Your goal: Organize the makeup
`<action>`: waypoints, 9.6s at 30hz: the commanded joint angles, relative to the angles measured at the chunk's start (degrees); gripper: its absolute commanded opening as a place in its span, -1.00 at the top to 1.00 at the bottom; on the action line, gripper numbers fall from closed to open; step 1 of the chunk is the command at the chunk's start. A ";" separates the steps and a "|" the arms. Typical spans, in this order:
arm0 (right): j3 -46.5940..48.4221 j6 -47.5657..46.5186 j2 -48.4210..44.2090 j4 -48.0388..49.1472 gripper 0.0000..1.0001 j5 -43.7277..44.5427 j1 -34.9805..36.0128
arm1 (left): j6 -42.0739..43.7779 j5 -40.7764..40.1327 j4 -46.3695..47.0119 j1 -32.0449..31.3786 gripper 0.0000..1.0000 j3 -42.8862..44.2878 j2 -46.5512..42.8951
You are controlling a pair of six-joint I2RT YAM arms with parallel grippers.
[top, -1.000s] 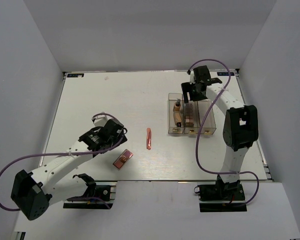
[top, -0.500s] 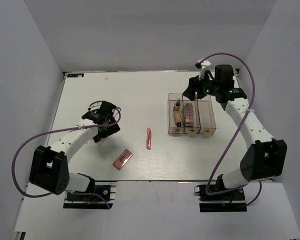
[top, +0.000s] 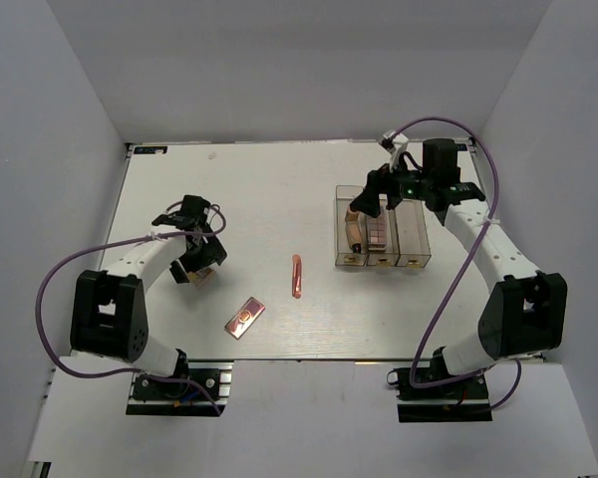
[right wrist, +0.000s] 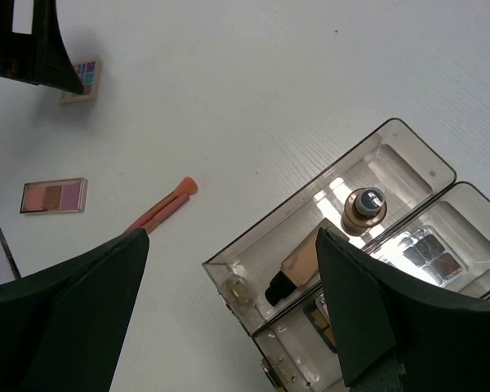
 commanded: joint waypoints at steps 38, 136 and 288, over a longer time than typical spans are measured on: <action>-4.93 3.04 -4.73 4.28 -0.78 -3.15 -0.08 | 4.89 7.89 11.65 6.68 -0.13 -3.37 8.64; -12.31 17.01 -16.33 11.57 -0.30 28.49 -14.05 | -4.95 39.18 26.51 -34.54 -0.82 62.55 46.34; 0.35 2.51 13.29 2.96 -0.18 29.11 -1.75 | -16.82 0.77 7.08 -27.43 -0.94 -4.08 -24.70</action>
